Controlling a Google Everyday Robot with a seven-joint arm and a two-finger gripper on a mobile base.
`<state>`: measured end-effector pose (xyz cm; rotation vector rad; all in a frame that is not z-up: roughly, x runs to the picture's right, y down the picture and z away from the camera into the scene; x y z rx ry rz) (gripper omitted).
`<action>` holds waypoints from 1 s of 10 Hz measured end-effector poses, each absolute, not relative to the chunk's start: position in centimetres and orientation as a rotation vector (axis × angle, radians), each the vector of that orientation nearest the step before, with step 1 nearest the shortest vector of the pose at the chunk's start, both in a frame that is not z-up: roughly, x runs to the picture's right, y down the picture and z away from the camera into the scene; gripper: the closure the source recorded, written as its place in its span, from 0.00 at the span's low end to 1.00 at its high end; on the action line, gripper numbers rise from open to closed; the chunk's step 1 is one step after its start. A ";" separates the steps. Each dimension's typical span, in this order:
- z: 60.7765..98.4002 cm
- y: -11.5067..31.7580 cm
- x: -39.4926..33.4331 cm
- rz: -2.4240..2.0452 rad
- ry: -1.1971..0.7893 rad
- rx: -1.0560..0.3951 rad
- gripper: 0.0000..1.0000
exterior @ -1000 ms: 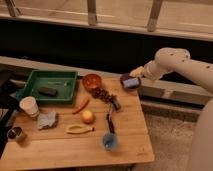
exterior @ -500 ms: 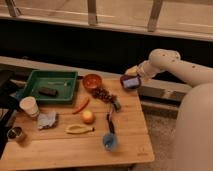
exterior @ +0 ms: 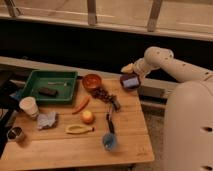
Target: Place sponge in metal cup
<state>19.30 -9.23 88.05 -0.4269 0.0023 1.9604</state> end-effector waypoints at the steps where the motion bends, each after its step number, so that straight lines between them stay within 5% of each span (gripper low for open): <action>1: 88.1 -9.2 19.1 1.958 0.003 -0.428 0.20; 10: 89.6 -8.5 17.9 1.937 -0.009 -0.473 0.20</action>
